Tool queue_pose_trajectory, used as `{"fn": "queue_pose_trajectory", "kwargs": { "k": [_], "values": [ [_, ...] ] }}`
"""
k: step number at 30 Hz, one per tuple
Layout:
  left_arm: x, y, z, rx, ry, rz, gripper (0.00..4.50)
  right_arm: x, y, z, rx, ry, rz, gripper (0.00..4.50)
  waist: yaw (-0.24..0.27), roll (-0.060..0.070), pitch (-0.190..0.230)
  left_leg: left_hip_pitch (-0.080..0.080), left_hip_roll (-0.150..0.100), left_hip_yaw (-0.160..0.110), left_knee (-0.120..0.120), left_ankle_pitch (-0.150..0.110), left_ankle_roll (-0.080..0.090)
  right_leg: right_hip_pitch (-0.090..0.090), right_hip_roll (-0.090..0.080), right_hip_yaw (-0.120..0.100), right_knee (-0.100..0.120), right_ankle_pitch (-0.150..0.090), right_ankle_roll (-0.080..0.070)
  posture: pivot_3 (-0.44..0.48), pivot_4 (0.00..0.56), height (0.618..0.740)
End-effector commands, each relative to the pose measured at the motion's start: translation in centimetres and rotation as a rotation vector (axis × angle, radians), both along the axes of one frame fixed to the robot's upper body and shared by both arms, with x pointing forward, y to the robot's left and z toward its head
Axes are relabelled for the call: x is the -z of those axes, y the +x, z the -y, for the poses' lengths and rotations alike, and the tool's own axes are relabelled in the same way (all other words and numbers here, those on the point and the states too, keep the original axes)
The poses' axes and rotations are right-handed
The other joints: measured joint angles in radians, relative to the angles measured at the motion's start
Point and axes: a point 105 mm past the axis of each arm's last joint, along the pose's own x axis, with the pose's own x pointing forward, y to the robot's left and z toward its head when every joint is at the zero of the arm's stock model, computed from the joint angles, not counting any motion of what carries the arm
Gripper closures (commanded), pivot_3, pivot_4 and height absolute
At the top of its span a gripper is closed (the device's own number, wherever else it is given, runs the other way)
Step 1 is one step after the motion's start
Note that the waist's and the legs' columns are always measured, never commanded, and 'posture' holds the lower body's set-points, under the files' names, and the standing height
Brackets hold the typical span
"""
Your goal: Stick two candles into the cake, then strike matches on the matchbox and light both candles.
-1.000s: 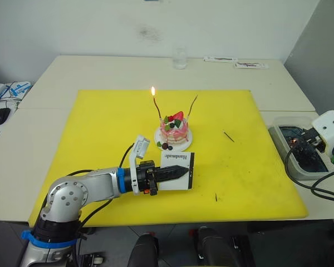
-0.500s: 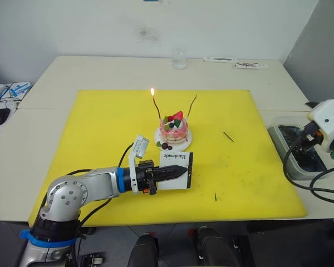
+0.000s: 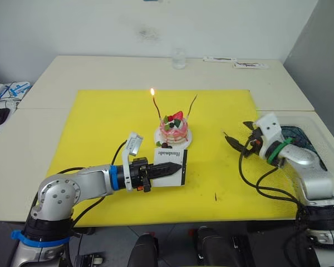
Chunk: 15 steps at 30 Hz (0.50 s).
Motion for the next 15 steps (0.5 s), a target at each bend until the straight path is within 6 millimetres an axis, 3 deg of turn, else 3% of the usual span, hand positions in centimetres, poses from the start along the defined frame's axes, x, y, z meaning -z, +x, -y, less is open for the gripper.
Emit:
{"fn": "queue_pose_trajectory", "kwargs": {
  "k": [1,15],
  "values": [
    [-0.9,-0.4,-0.1,0.009,-0.006,0.033,4.50,-1.0,1.0,0.2,0.027,0.021,0.068,0.04,0.001,0.000,0.000,0.000,0.000,0.000,0.000,0.000,0.000,0.000,0.000,0.000,0.000,0.000,0.000,0.000,0.150,0.740],
    [-1.1,-0.4,-0.4,-0.003,0.007,0.033,4.50,1.6,2.2,-0.1,0.095,0.072,-0.024,0.04,0.000,0.000,0.000,0.000,0.000,-0.001,0.000,0.000,0.000,0.000,0.000,-0.001,0.001,0.001,0.001,0.000,0.150,0.740]
  ]
}}
